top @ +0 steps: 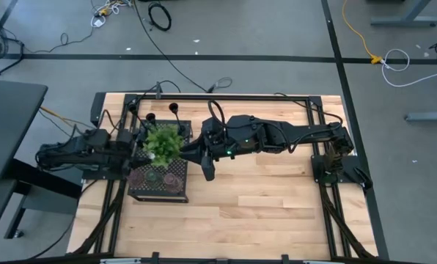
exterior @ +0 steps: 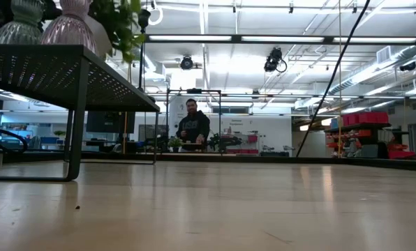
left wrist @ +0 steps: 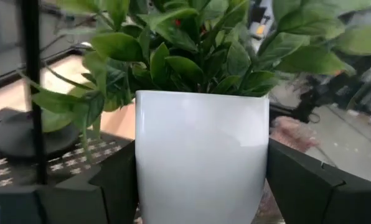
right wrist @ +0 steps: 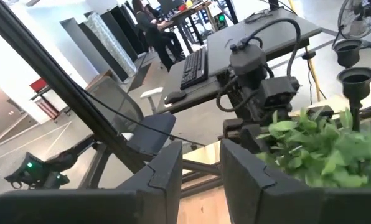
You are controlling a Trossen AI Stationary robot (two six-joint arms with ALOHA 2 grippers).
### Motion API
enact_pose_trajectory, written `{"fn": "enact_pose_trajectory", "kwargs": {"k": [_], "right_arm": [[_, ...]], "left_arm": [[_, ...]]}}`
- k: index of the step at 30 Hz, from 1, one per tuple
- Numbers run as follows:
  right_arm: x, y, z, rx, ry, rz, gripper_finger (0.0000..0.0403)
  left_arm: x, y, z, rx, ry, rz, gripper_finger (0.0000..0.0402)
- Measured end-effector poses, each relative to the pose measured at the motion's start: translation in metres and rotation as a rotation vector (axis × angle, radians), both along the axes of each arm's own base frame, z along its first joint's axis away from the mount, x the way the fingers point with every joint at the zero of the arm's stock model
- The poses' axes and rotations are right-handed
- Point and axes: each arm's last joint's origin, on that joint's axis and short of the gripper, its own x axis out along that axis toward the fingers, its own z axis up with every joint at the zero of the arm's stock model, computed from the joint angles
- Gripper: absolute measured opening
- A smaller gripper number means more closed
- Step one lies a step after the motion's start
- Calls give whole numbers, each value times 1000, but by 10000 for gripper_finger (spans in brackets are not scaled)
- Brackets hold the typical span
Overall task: Pick & Place candle stick holders
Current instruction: Put the decorative plant on the shelf
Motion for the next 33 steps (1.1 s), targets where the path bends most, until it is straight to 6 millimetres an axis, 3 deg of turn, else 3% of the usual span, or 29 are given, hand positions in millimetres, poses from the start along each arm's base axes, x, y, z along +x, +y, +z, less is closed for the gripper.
{"fn": "enact_pose_trajectory", "kwargs": {"k": [5, 31, 33], "right_arm": [[0, 0, 0, -3, 0, 1, 107], [0, 1, 0, -7, -1, 28, 107], [0, 1, 0, -7, -1, 27, 107]], "left_arm": [[3, 1, -9, -47, 33, 23, 290], [3, 1, -14, -106, 72, 62, 290], [3, 2, -14, -117, 78, 72, 305]]}}
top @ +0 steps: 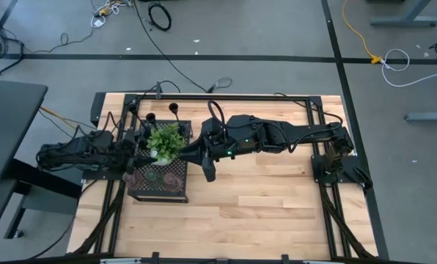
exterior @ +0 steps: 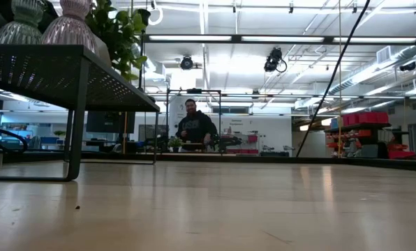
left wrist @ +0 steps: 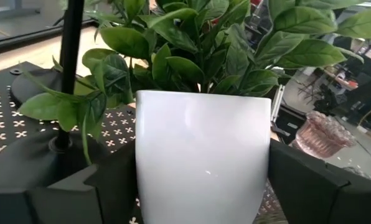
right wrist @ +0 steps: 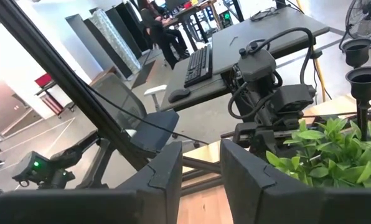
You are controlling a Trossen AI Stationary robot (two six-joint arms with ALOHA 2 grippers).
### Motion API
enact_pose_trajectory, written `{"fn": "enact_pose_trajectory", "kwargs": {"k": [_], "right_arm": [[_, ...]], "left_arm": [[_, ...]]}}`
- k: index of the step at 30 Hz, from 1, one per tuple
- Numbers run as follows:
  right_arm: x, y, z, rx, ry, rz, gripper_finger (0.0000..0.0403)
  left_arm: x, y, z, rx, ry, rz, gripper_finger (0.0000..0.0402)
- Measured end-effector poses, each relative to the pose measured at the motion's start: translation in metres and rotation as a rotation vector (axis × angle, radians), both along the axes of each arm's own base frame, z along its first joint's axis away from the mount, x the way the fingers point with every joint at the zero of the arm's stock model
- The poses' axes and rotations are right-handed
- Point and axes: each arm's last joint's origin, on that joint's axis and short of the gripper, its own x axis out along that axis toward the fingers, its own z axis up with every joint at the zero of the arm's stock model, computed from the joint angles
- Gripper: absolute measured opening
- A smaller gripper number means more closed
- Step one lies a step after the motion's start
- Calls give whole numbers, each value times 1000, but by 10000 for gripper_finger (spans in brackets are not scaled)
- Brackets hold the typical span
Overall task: Pick & Place candle stick holders
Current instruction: Put the decorative plant on the shelf
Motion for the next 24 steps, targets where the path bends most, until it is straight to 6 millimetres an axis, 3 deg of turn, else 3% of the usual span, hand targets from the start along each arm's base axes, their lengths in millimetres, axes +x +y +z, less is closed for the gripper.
{"fn": "enact_pose_trajectory", "kwargs": {"k": [5, 24], "right_arm": [[0, 0, 0, 0, 0, 0, 107], [-1, 0, -6, 9, 63, -6, 107]], "left_arm": [[0, 0, -1, -6, 8, 6, 332], [0, 0, -1, -4, 12, 5, 308]]}}
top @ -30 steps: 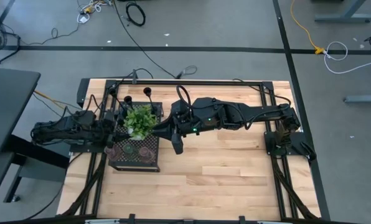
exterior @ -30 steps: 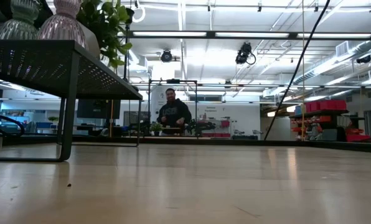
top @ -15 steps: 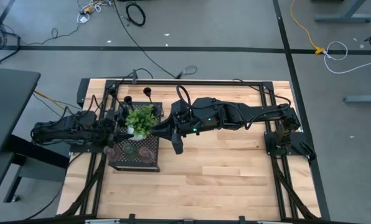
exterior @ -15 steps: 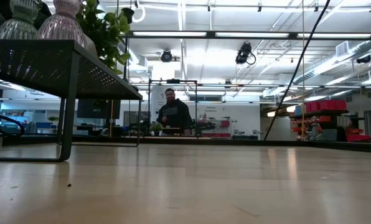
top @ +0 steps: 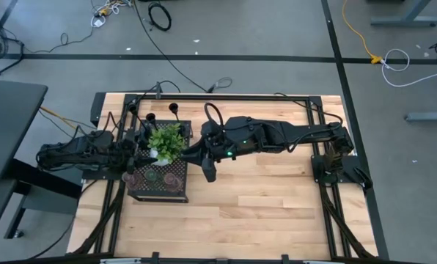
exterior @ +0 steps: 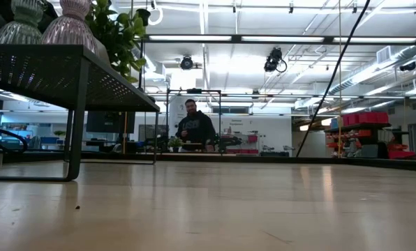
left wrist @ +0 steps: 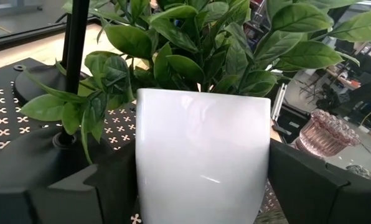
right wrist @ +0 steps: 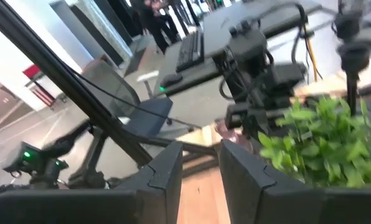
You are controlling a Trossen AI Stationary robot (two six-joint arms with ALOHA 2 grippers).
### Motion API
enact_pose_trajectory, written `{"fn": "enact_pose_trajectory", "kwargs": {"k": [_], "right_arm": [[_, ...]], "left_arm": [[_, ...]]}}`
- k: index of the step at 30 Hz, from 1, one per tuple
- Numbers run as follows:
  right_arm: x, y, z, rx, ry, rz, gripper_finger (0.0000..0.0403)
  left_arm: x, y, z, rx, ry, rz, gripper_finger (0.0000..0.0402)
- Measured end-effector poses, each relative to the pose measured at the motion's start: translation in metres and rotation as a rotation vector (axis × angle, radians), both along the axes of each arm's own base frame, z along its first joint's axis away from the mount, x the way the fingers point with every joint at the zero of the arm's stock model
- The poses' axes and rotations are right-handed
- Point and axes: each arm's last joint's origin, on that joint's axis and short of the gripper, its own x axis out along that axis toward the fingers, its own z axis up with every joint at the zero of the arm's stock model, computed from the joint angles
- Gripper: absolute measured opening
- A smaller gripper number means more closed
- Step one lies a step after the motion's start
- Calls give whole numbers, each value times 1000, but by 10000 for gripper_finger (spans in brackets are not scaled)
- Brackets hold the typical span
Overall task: Pick & Place candle stick holders
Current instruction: Put the decorative plant on the shelf
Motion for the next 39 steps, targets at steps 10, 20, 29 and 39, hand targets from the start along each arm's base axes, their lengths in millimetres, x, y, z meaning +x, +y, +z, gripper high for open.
{"fn": "enact_pose_trajectory", "kwargs": {"k": [10, 20, 29, 39], "right_arm": [[-3, -1, -11, 27, 122, -15, 107], [31, 2, -79, 60, 395, -63, 107], [73, -9, -149, 144, 526, -128, 107], [84, -42, -156, 146, 474, -274, 69]], "left_arm": [[0, 0, 2, 4, -16, -2, 307], [1, 0, 5, 7, -55, -9, 307], [1, 0, 5, 7, -56, -12, 307], [1, -1, 6, 4, -58, -30, 307]]}}
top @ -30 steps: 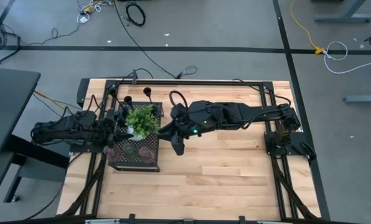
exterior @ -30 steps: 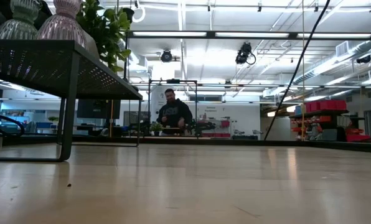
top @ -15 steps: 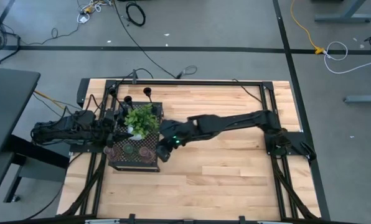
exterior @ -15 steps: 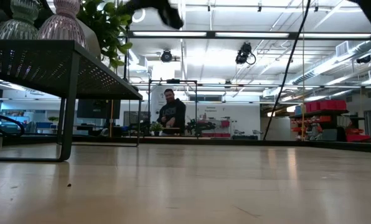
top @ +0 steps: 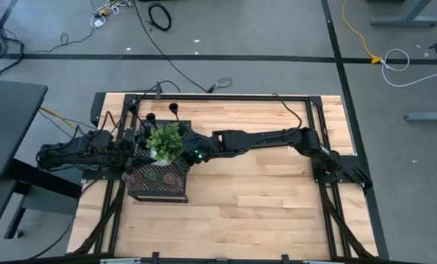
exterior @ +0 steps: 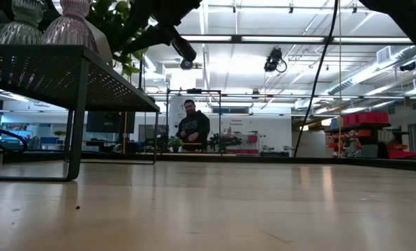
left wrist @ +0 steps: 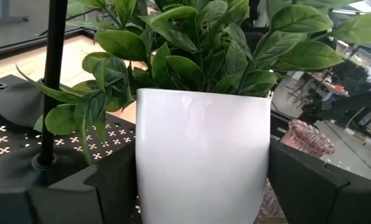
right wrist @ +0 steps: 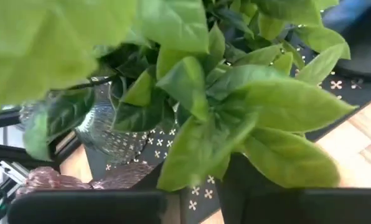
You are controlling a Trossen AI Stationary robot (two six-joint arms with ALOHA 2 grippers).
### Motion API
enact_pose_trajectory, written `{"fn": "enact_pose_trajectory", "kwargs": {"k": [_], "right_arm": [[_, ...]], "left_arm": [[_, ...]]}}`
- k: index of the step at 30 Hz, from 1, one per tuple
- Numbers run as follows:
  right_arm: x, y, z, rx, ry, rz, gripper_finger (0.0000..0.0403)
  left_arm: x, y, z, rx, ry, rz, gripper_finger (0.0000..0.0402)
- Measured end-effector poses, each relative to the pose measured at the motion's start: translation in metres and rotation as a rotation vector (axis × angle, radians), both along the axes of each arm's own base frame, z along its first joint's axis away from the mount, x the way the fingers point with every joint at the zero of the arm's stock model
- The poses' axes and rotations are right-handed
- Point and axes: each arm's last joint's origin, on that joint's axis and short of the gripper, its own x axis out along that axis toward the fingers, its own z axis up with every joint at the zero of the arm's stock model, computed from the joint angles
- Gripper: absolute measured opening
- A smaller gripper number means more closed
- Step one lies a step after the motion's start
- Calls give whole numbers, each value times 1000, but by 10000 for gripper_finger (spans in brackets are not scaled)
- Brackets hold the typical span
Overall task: Pick & Place candle stick holders
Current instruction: Put the decorative plant on the shelf
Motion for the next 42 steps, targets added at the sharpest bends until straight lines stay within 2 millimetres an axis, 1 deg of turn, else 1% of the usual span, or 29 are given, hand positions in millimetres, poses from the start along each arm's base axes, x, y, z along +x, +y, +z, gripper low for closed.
{"fn": "enact_pose_trajectory", "kwargs": {"k": [4, 13, 16, 22, 32, 42], "right_arm": [[2, -3, 2, -1, -30, -3, 46], [11, -9, -15, -1, -17, -15, 15], [17, -9, -20, 1, -53, -16, 4], [23, -10, -31, 39, -57, 10, 1], [24, -15, -27, 40, -82, 17, 1], [24, -16, -28, 45, -78, 22, 0]], "left_arm": [[0, 0, 0, 0, 0, 0, 307], [0, 0, 0, 0, 1, -11, 307], [0, -1, 0, -1, 1, -19, 307], [0, 0, 0, 8, 1, -15, 308], [0, 0, 0, 25, 2, -19, 348], [0, 0, 0, 21, 2, -10, 355]]}}
